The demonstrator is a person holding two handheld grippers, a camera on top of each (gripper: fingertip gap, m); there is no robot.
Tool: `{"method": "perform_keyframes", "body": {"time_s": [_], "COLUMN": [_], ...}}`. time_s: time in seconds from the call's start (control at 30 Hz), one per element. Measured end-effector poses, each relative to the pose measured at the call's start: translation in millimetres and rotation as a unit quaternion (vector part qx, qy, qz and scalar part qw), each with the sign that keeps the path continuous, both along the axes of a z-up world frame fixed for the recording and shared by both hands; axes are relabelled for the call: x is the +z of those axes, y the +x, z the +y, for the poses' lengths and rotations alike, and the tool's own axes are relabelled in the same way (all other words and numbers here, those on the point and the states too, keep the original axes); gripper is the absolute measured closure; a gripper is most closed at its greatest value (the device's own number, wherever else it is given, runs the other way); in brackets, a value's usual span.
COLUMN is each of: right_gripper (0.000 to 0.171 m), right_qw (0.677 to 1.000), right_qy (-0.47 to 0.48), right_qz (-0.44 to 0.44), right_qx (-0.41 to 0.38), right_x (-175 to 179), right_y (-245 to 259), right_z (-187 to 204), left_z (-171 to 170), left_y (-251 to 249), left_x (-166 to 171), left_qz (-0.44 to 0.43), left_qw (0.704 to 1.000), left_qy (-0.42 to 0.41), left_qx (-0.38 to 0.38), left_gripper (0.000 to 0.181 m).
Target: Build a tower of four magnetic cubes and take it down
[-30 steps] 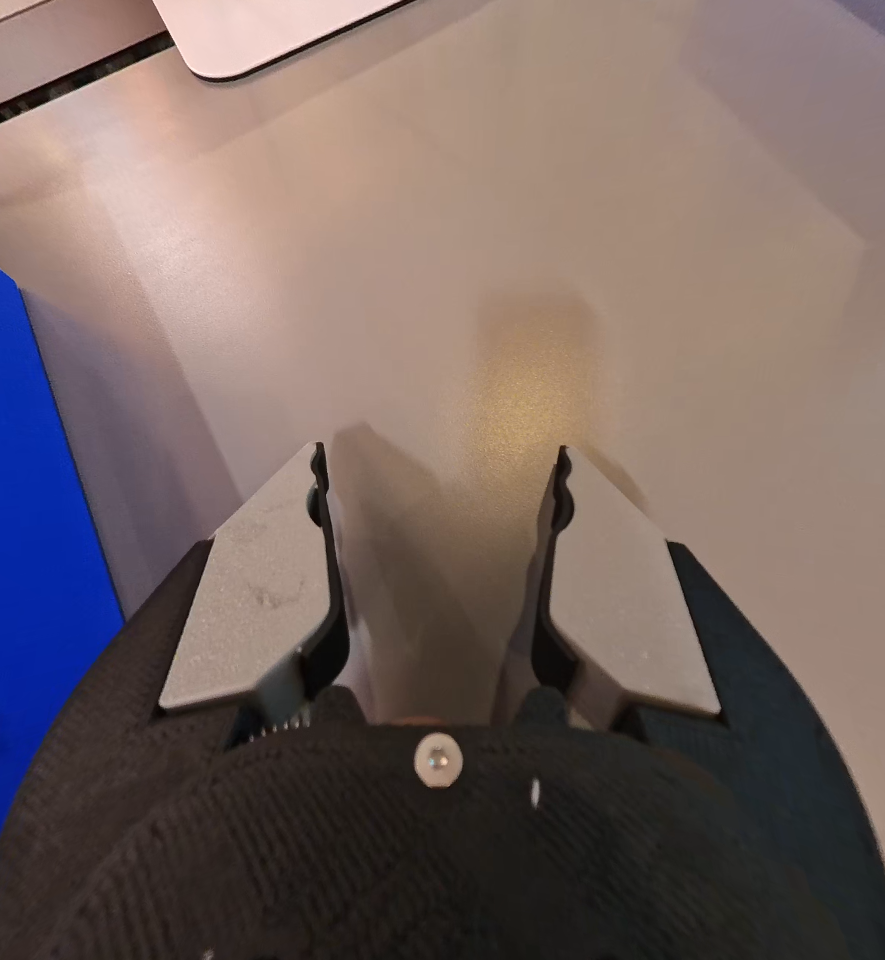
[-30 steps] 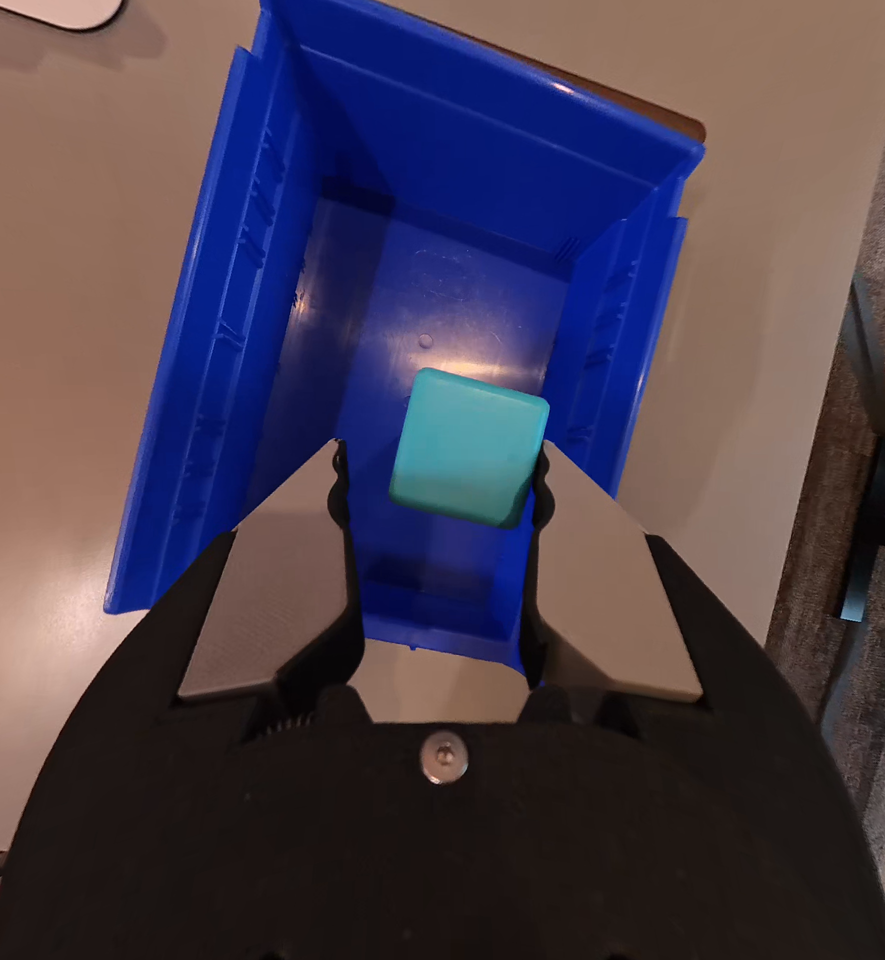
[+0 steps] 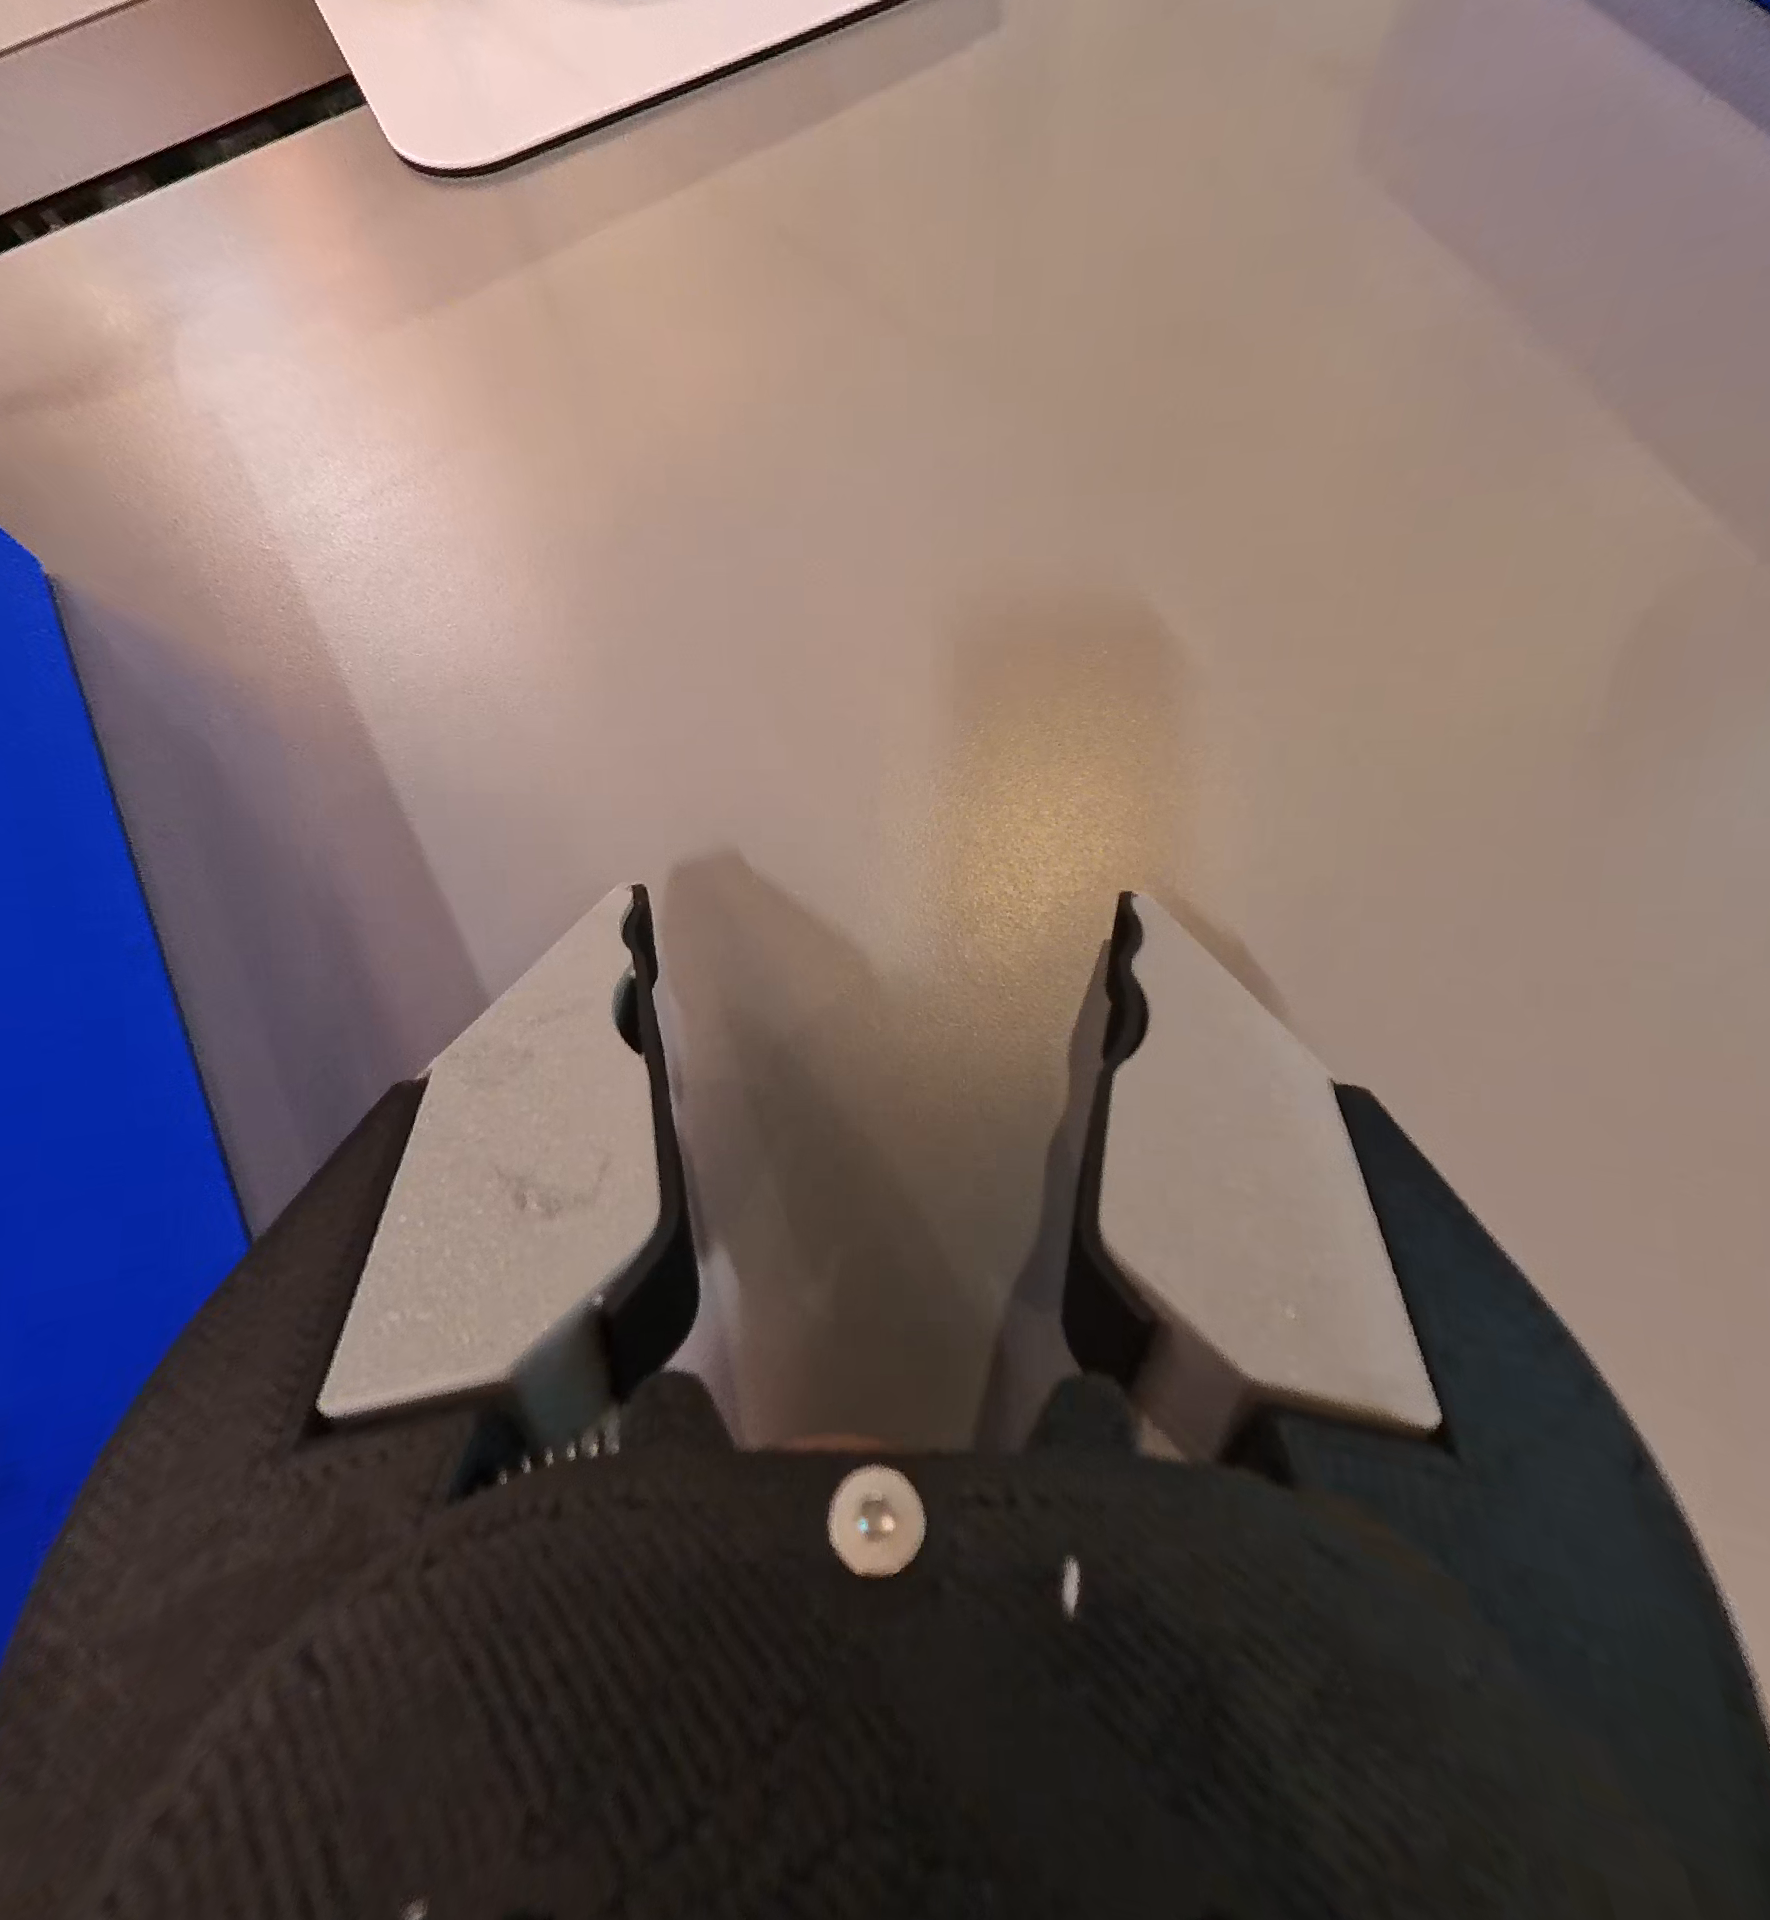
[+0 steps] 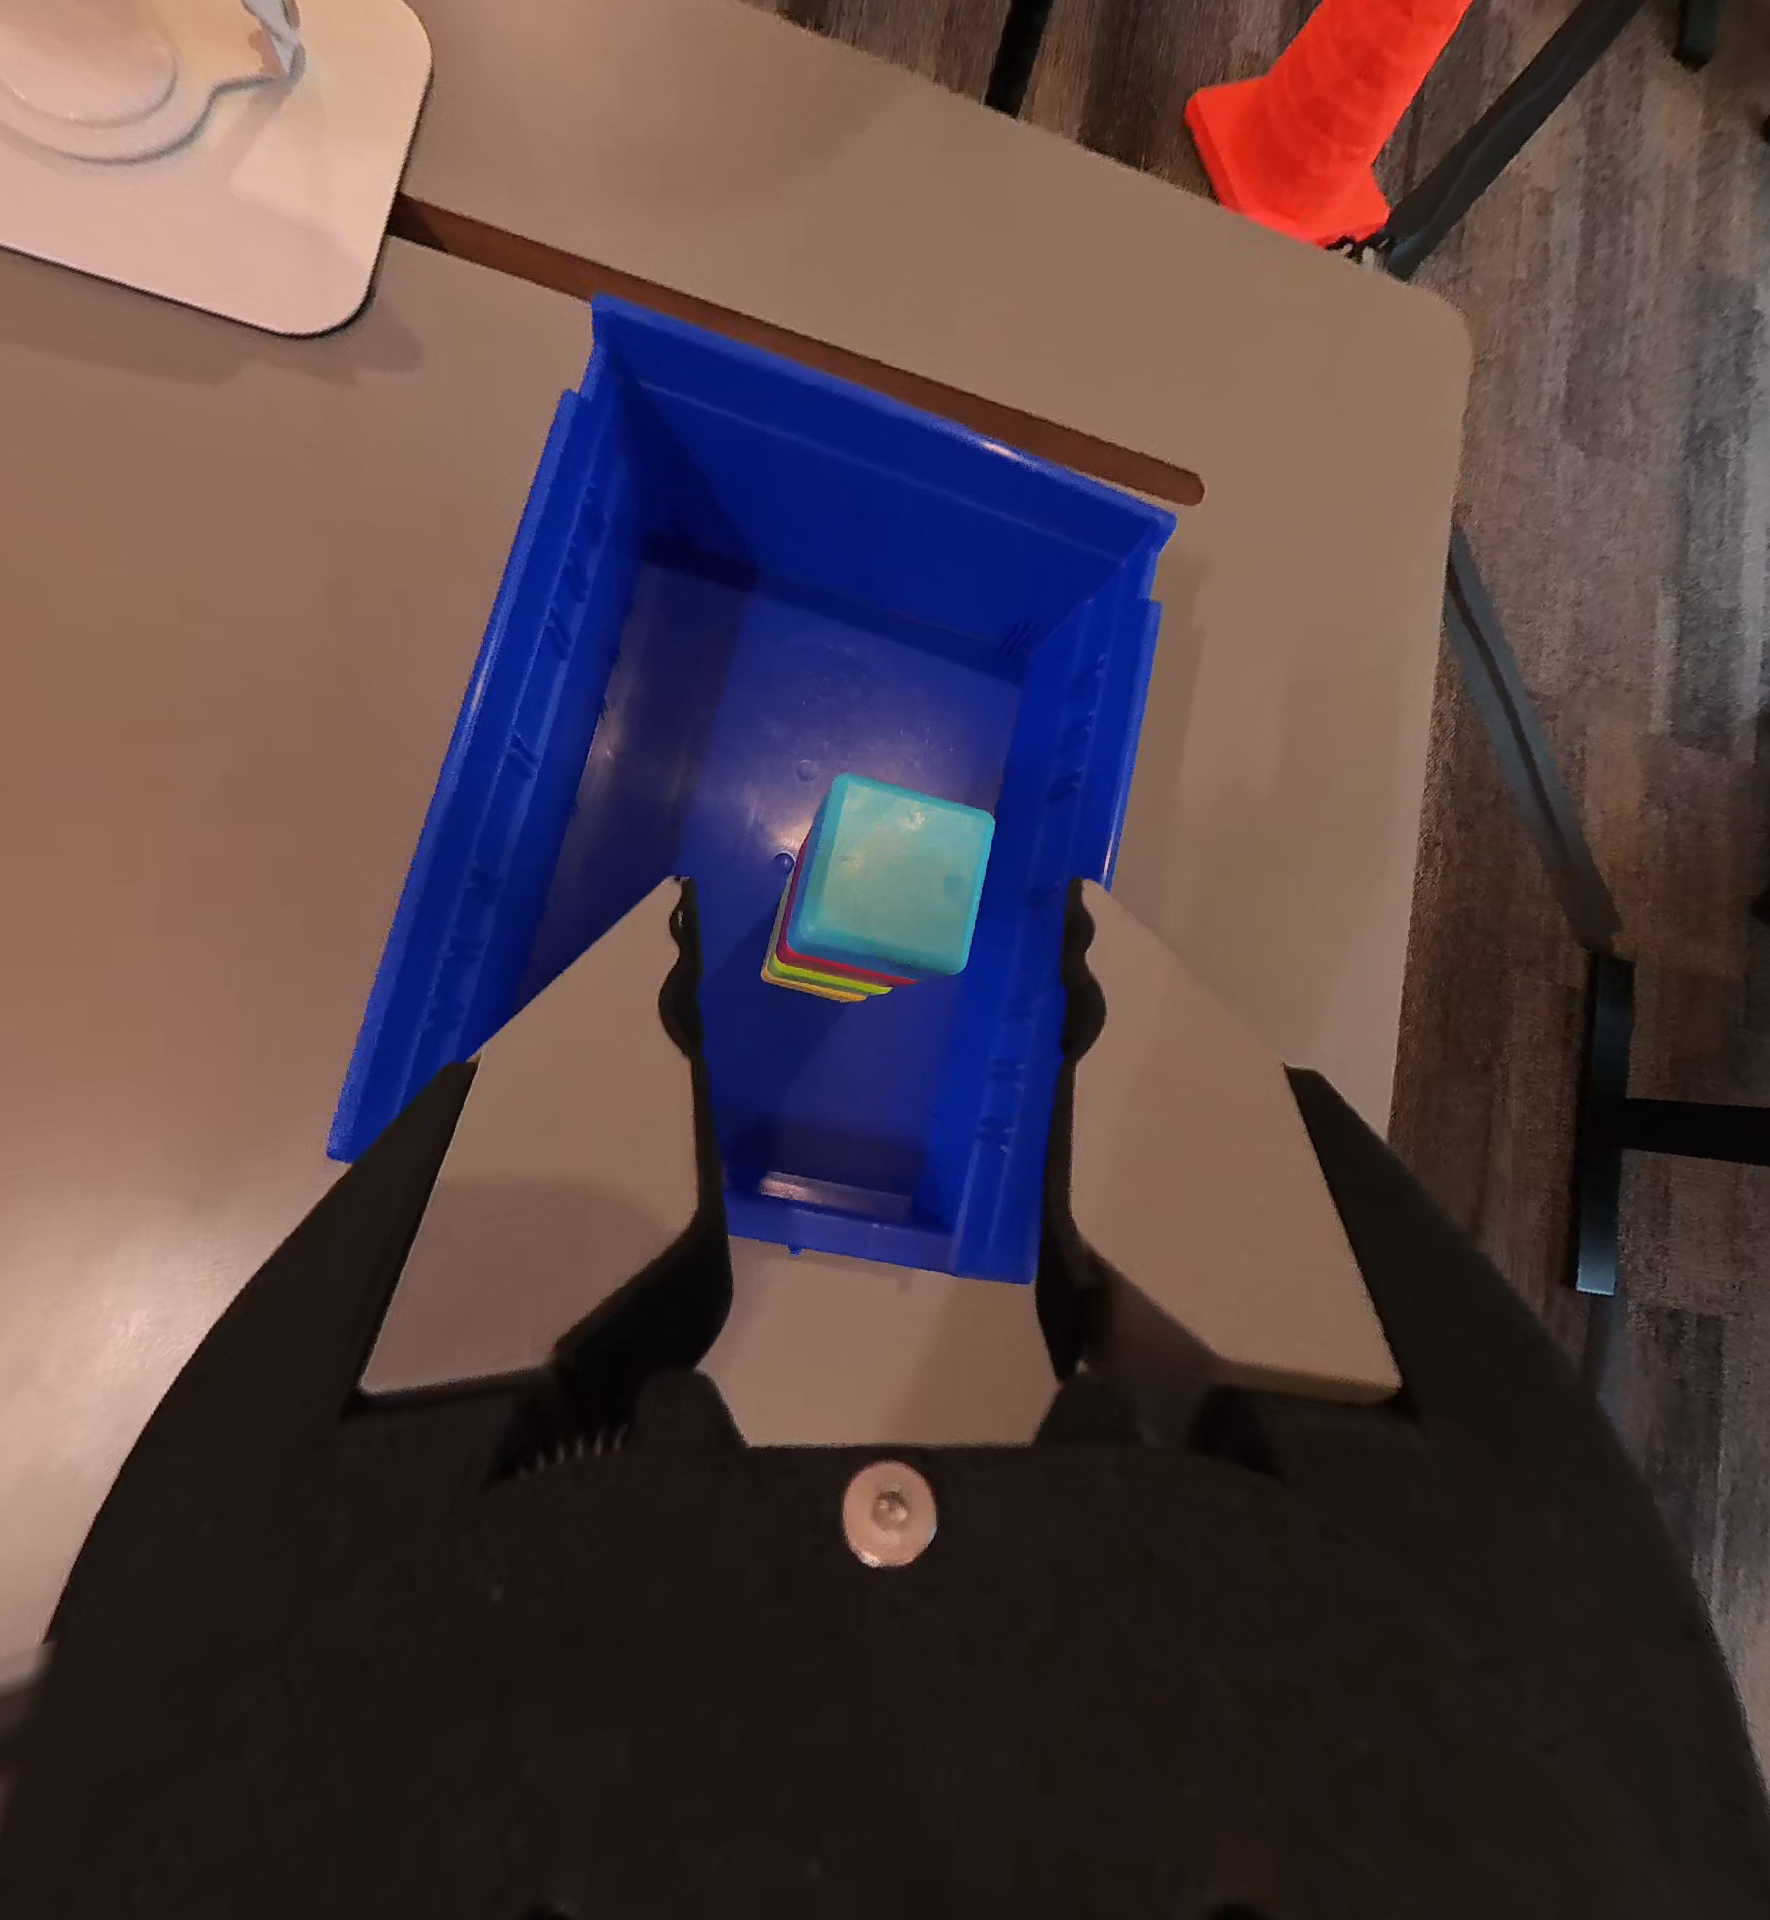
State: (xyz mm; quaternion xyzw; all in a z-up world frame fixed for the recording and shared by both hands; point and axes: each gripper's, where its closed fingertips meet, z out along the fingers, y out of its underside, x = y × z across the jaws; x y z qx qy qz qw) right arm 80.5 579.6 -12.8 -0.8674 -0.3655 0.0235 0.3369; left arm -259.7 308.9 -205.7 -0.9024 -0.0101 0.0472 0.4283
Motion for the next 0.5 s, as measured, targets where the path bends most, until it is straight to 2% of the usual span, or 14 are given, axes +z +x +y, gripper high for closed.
{"method": "perform_keyframes", "body": {"time_s": [0.5], "right_gripper": [0.109], "right_qw": [0.995], "right_qy": [0.086], "right_qz": [0.015], "right_qx": [0.056], "right_x": [48], "right_y": [-36], "right_z": [-24], "left_z": [0], "left_y": [0], "left_x": [0], "left_qz": [0.001], "left_qw": [1.0], "left_qy": [-0.001], "left_qx": [0.0], "left_gripper": [0.095]}}
